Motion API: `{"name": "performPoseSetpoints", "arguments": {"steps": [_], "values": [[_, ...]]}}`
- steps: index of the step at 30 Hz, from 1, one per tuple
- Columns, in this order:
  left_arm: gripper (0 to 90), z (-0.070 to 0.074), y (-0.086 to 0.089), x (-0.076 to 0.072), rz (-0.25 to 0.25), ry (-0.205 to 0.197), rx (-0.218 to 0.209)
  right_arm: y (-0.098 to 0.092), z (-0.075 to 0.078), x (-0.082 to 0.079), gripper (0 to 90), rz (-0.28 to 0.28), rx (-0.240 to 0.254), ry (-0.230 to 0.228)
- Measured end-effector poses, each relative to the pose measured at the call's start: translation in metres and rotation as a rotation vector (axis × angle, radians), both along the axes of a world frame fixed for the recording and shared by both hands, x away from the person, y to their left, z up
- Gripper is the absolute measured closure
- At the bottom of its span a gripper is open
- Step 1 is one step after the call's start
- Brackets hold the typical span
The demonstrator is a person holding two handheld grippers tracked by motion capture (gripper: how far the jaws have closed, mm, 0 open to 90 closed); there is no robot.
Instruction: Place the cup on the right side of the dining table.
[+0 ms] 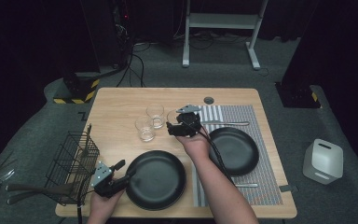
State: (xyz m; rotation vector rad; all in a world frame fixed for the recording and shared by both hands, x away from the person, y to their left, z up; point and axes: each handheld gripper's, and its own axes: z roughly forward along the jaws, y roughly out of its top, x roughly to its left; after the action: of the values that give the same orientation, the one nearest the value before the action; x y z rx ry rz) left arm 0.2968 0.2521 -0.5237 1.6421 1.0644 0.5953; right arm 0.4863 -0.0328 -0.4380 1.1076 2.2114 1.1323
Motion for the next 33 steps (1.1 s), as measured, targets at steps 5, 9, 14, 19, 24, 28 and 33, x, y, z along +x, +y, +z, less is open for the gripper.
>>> {"name": "performPoseSetpoints", "arguments": {"steps": [5, 9, 14, 19, 24, 28, 33], "values": [[40.7, 0.000, -0.001, 0.000, 0.001, 0.000, -0.001, -0.008, 0.001, 0.000, 18.9, -0.013, -0.004, 0.000], [40.7, 0.000, -0.001, 0.000, -0.003, 0.001, -0.001, -0.015, 0.001, 0.000, 18.9, -0.026, -0.009, -0.001], [40.6, 0.000, -0.001, 0.000, -0.002, 0.001, -0.002, -0.025, -0.004, 0.002, 18.9, -0.048, -0.008, 0.012], [40.6, 0.000, -0.001, 0.000, -0.002, 0.003, -0.002, -0.033, -0.007, 0.006, 18.9, -0.072, -0.016, 0.022], [40.6, 0.000, -0.001, 0.000, -0.002, 0.004, -0.003, -0.040, -0.010, 0.010, 18.9, -0.096, -0.008, 0.023], [40.6, 0.000, -0.001, 0.000, -0.003, 0.002, -0.002, -0.046, -0.014, 0.014, 18.9, -0.113, -0.009, 0.032], [40.6, 0.000, -0.001, 0.000, -0.002, 0.002, -0.003, -0.052, -0.019, 0.018, 18.9, -0.139, -0.008, 0.044]]}}
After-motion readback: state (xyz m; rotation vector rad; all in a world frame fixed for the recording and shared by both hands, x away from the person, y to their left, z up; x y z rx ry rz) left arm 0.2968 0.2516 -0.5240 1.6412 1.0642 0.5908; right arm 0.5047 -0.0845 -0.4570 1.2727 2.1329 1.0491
